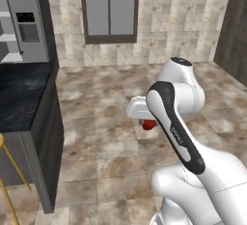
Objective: Take the cheese, fish, and bell pepper from the fridge and place them on the plate on the dining counter to create an appetizer plate.
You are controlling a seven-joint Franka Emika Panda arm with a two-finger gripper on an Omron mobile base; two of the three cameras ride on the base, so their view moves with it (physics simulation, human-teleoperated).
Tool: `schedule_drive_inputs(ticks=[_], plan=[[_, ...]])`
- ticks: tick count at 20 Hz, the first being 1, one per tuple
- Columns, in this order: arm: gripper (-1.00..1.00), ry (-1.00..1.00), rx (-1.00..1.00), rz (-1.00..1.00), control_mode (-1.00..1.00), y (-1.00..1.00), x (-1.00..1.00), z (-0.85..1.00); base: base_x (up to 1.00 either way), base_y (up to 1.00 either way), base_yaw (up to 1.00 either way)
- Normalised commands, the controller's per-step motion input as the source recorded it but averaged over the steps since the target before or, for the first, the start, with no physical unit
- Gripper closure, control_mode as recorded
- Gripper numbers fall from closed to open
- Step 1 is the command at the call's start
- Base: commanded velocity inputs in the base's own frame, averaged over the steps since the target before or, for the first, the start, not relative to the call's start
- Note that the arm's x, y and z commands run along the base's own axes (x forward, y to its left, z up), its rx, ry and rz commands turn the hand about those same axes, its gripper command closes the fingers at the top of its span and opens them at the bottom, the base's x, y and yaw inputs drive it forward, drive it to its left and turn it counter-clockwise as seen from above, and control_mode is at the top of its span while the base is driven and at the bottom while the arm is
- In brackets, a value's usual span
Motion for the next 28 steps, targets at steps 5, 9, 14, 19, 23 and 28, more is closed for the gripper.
schedule_drive_inputs(ticks=[5, 9, 14, 19, 23, 28], plan=[[1.0, 0.0, 0.0, 0.0, 1.0, 0.0, 0.0, 0.0, -0.8, 1.0, -0.15], [1.0, 0.0, 0.0, 0.0, 1.0, 0.0, 0.0, 0.0, -0.66, 1.0, -0.17], [1.0, 0.0, 0.0, 0.0, 1.0, 0.0, 0.0, 0.0, -0.19, 1.0, -0.17], [1.0, 0.0, 0.0, 0.0, 1.0, 0.0, 0.0, 0.0, 0.0, 1.0, -0.15], [1.0, 0.0, 0.0, 0.0, 1.0, 0.0, 0.0, 0.0, 0.05, 1.0, -0.15], [1.0, 0.0, 0.0, 0.0, 1.0, 0.0, 0.0, 0.0, 0.14, 1.0, -0.14]])
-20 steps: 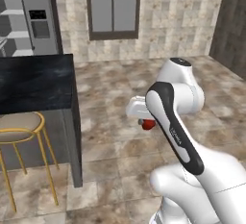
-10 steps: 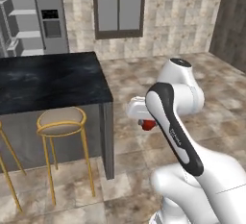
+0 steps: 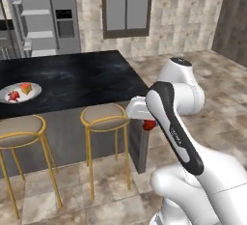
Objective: Take the cheese, fish, and bell pepper from the fridge and place them on the plate on the dining counter to create an appetizer plate.
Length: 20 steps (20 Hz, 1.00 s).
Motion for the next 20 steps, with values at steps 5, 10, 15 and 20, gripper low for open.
schedule_drive_inputs(ticks=[5, 10, 15, 20], plan=[[1.0, 0.0, 0.0, 0.0, 1.0, 0.0, 0.0, 0.0, 0.38, 1.0, -0.14], [1.0, 0.0, 0.0, 0.0, 1.0, 0.0, 0.0, 0.0, 0.7, 1.0, -0.12], [1.0, 0.0, 0.0, 0.0, 1.0, 0.0, 0.0, 0.0, 0.87, 0.97, -0.08], [1.0, 0.0, 0.0, 0.0, 1.0, 0.0, 0.0, 0.0, 0.8, 0.86, -0.04]])
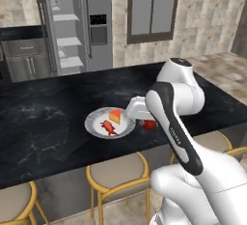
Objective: Take the cheese, fish, and bell pepper from the fridge and place them on the plate on the dining counter to create an appetizer plate.
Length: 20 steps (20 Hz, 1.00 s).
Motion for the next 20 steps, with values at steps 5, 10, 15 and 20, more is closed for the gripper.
schedule_drive_inputs(ticks=[5, 10, 15, 20], plan=[[1.0, 0.0, -0.08, -0.01, -1.0, 0.13, 0.38, 0.0, 0.26, 0.25, -0.01], [1.0, 0.0, -0.16, 0.0, -1.0, -0.08, 0.68, -0.2, 0.0, 0.0, 0.0], [1.0, 0.0, -0.11, 0.0, -1.0, -0.25, 0.8, -0.47, 0.0, 0.0, 0.0], [1.0, 0.0, -0.06, 0.01, -1.0, -0.16, 0.55, -0.76, 0.0, 0.0, 0.0]])
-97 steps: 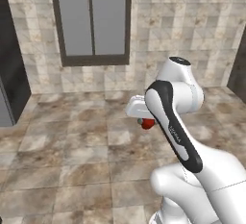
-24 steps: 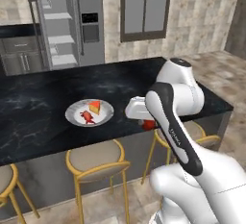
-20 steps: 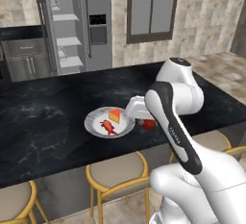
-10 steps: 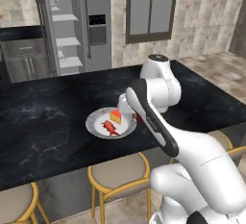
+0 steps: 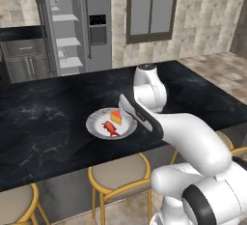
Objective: Take the cheese, fish, and bell pepper from the fridge and place them on the plate on the dining counter to create an appetizer plate.
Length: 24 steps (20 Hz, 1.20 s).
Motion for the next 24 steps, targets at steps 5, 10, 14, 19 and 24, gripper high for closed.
schedule_drive_inputs(ticks=[5, 10, 14, 19, 24], plan=[[1.0, -0.03, 0.0, 0.05, -1.0, 0.0, 0.31, -0.8, 0.0, 0.0, 0.0], [1.0, -0.05, 0.0, 0.03, -1.0, 0.0, 0.4, -0.43, 0.0, 0.0, 0.0], [1.0, -0.06, 0.0, 0.01, -1.0, 0.0, 0.44, -0.26, 0.0, 0.0, 0.0], [1.0, -0.06, 0.0, 0.01, -1.0, 0.12, 0.35, -0.2, 0.0, 0.0, 0.0], [1.0, -0.03, 0.0, 0.0, -1.0, 0.19, 0.39, -0.19, 0.0, 0.0, 0.0]])
